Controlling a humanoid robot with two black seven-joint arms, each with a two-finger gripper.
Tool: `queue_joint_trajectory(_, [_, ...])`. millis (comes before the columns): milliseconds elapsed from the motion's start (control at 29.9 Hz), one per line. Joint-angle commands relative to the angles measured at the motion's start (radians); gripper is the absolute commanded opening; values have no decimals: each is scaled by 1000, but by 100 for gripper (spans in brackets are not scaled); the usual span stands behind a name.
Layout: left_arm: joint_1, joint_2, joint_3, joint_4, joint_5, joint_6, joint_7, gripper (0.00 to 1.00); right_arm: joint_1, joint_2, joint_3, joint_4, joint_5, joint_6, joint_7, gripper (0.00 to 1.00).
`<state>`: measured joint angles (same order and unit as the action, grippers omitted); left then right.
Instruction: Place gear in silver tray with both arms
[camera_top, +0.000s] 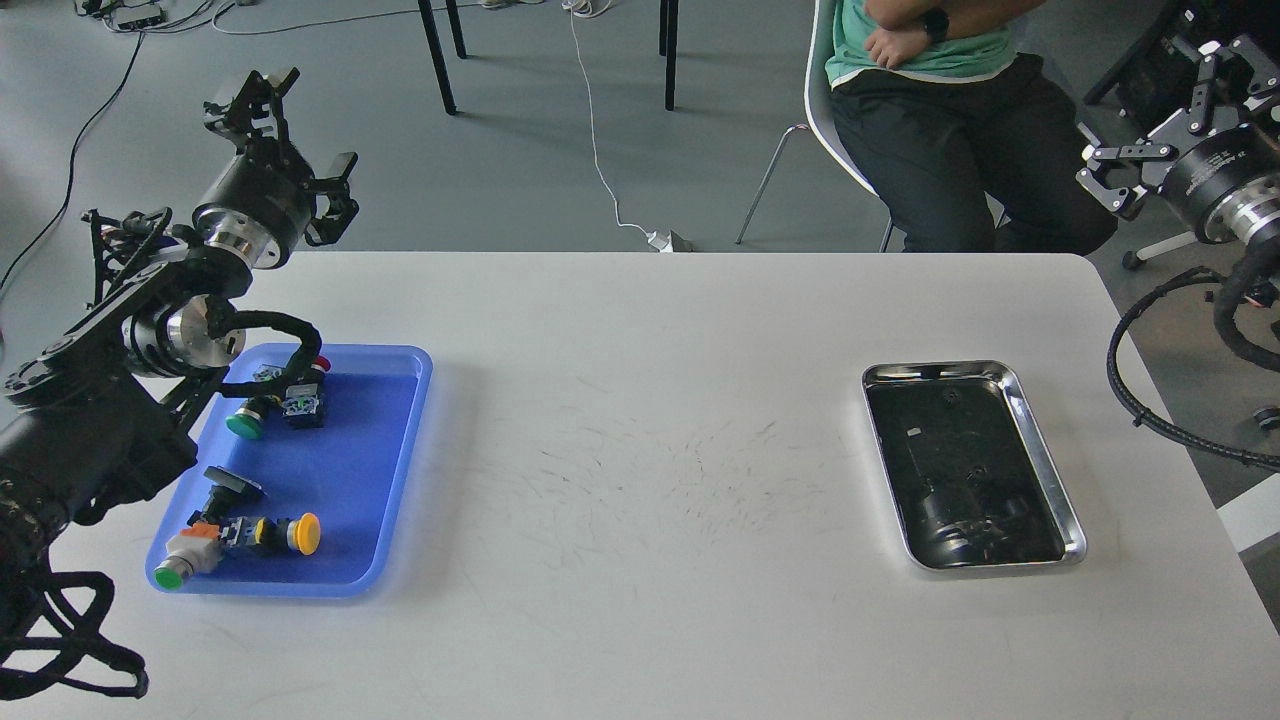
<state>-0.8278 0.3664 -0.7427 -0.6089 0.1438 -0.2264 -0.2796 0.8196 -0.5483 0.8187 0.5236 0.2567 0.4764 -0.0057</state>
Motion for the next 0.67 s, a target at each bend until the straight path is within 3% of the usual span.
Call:
queue_joint_trajectory(0, [-19,-27,0,61,-79,-51,2,98,-120,-1,54,146,22,12,1,97])
queue_joint_trajectory(167, [-19,-47,0,130,-90,-70,-1,98,-215,-1,112,283,19,12,1,98])
queue_joint_trajectory(301, [-17,-44,-1,130,-92,-116,-6,98,-220,2,105,317,19,12,1,98])
queue_joint_trajectory(635, [-11,-43,0,124,-92,-113,-15,98,-220,7,119,320,18,12,21,98])
